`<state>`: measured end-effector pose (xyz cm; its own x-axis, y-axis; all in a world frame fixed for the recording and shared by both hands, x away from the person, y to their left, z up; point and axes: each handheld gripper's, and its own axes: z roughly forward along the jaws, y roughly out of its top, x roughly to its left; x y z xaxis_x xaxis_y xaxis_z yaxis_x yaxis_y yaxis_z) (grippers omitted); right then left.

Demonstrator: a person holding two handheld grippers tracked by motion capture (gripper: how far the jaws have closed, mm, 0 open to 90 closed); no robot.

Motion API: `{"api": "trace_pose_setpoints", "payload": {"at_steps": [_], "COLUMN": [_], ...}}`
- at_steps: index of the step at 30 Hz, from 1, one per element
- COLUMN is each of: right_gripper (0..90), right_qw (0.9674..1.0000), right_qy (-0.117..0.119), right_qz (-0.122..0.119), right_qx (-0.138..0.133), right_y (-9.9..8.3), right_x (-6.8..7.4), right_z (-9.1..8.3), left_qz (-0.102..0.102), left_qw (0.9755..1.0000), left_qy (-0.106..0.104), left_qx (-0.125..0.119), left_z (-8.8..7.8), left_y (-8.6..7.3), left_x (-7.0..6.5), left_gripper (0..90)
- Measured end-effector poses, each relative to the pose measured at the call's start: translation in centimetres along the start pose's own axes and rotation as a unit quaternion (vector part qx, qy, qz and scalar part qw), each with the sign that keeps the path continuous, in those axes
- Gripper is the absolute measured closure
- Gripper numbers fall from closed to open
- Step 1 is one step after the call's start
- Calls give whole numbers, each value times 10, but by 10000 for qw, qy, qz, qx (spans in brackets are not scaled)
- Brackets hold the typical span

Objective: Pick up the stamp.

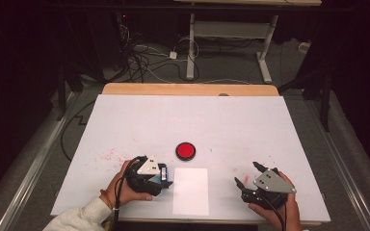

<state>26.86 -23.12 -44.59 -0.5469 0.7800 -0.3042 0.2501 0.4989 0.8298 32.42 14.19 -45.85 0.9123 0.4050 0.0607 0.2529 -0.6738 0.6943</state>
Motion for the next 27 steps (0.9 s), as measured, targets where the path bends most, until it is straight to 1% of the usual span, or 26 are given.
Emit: {"api": "trace_pose_setpoints", "payload": {"at_steps": [3, 5, 7, 8, 9, 11, 13, 15, 16, 17, 18, 19, 21, 23, 24, 25, 26, 27], "right_gripper": [245, 245, 246, 246, 245, 245, 245, 245, 245, 245, 246, 246, 246, 246, 246, 247, 247, 246], "right_qw": [10000, 10000, 10000, 10000, 10000, 10000, 10000, 10000, 9999, 9999, 9999, 9999, 9999, 9999, 9999, 9999, 9999, 9999], "right_qy": [9, 4, -15, -9, -15, -41, -67, -79, -101, -101, -111, -119, -132, -140, -140, -140, -134, -136], "right_qz": [-34, -46, -24, -33, -42, -49, -45, -30, -51, -51, -59, -58, -63, -65, -65, -72, -73, -73], "right_qx": [-6, 9, 34, 33, 36, 38, 44, 40, 40, 40, 45, 55, 66, 61, 61, 53, 63, 63], "right_y": [0, 0, 0, 0, 0, 0, 0, 0, 1, 1, 1, 1, 0, 1, 1, 1, 1, 1], "right_x": [0, 1, 1, 1, 1, 1, 1, 1, 1, 1, 2, 2, 2, 2, 2, 2, 2, 3], "right_z": [0, 0, 0, 0, 0, 0, 0, 0, 0, 0, 0, 1, 1, 0, 0, 0, 0, 1], "left_qz": [-58, -139, -262, -327, -423, -663, -824, -1000, -1038, -1126, -1217, -1276, -1294, -1308, -1306, -1296, -1317, -1316], "left_qw": [9999, 9997, 9991, 9987, 9979, 9958, 9932, 9911, 9899, 9886, 9876, 9867, 9858, 9853, 9848, 9845, 9833, 9839], "left_qy": [106, 205, 326, 382, 478, 631, 826, 881, 960, 1002, 992, 1007, 1072, 1094, 1146, 1184, 1255, 1208], "left_qx": [1, -33, 9, -40, -55, 5, -47, -52, -37, -38, -12, 15, 37, 55, 71, 28, 9, -14], "left_z": [-2, -4, -5, -7, -8, -8, -7, -5, -4, -3, -1, 0, 1, 0, 0, -2, -3, -4], "left_y": [0, 0, 0, 0, -1, -2, -2, -1, 0, 1, 1, 2, 2, 2, 2, 1, 1, 0], "left_x": [-1, -3, -6, -8, -11, -15, -19, -22, -24, -25, -26, -27, -29, -29, -29, -29, -28, -27], "left_gripper": [326, 313, 314, 314, 312, 310, 309, 318, 339, 339, 377, 388, 399, 408, 408, 595, 578, 584]}}
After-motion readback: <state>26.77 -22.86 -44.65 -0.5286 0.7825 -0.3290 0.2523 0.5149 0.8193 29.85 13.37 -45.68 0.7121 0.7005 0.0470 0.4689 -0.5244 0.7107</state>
